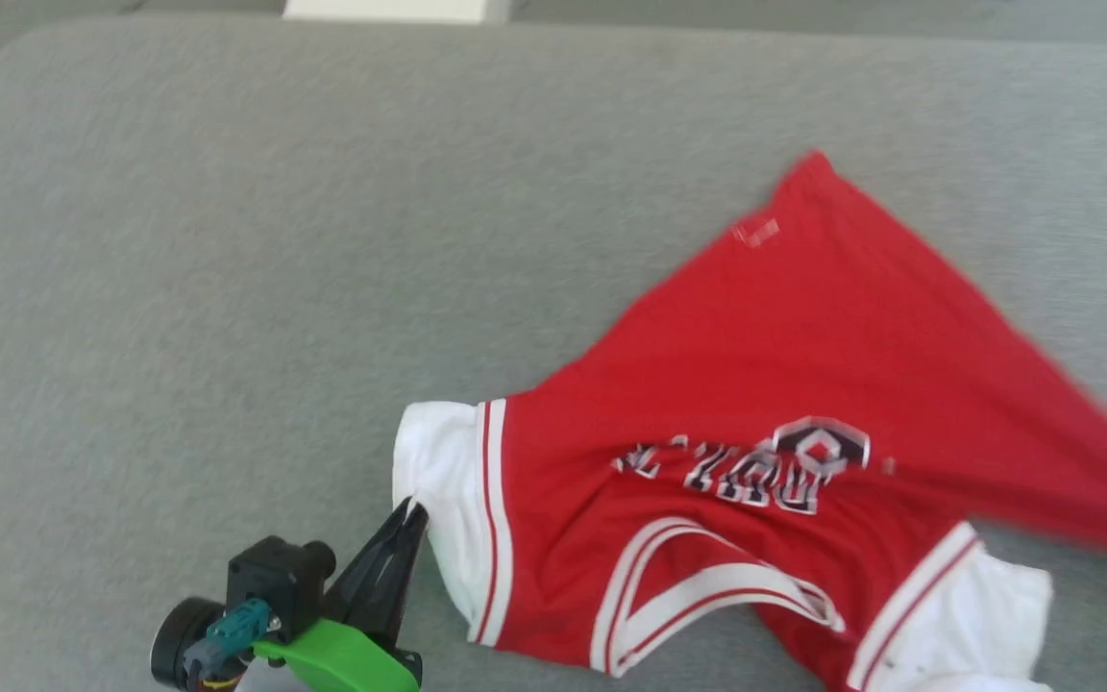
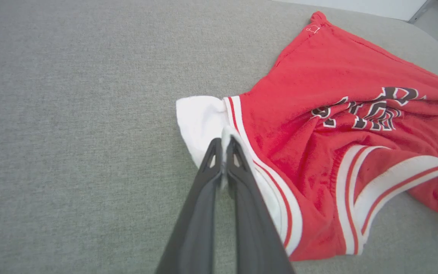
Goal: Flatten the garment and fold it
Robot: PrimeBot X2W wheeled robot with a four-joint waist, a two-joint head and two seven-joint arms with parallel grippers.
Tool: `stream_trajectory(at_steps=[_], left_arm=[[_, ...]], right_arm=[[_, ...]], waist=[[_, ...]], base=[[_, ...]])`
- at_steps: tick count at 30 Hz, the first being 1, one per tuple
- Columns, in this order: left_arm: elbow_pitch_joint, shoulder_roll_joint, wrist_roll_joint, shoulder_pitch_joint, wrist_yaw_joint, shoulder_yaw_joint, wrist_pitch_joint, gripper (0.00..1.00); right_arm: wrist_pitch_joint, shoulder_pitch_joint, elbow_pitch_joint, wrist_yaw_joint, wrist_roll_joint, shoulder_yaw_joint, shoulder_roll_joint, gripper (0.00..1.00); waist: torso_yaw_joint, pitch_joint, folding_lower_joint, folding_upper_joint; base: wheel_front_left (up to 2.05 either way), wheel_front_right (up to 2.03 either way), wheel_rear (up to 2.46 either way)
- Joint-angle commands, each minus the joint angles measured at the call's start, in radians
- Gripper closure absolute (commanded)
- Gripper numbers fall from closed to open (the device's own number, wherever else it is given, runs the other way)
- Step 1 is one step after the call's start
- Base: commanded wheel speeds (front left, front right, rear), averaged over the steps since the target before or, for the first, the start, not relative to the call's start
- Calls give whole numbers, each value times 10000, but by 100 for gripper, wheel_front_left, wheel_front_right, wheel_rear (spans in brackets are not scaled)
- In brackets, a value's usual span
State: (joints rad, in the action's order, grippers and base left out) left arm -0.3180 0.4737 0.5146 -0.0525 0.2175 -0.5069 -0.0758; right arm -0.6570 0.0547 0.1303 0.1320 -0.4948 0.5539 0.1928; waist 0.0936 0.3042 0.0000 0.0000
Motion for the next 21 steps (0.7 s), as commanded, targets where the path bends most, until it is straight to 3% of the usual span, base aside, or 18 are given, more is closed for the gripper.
stream_trajectory(at_steps=[1,4,10,11,12,17,21], left_arm=[[80,-39,70,-108,46,22,125,100],[192,-30,108,-178,68,47,182,100],[354,-107,136,-182,97,16,261,100],[380,-138,158,-180,91,6,287,100],[405,-158,172,-179,89,-3,304,100],[394,-196,173,-130,100,-29,335,100],[271,-226,77,58,110,-67,340,100]], right_arm=[[238,621,53,-13,-120,85,-455,100],[456,1645,-11,-13,-211,-105,-1082,100],[870,2106,-669,-13,-269,-919,-1268,100],[1012,1988,-664,-13,-223,-1062,-1137,31],[1145,1841,-624,-13,-214,-1109,-998,0],[1146,851,655,-13,-417,-1742,415,0],[424,-685,1540,-13,-681,-2328,1658,0]], waist=[[-892,-855,0,0],[-1050,-975,0,0],[-1175,-1094,0,0],[-1173,-1129,0,0],[-1167,-1160,0,0],[-1010,-1206,0,0],[-749,-917,0,0]], base=[[0,0,0],[0,0,0],[0,0,0],[0,0,0],[0,0,0],[0,0,0],[0,0,0]])
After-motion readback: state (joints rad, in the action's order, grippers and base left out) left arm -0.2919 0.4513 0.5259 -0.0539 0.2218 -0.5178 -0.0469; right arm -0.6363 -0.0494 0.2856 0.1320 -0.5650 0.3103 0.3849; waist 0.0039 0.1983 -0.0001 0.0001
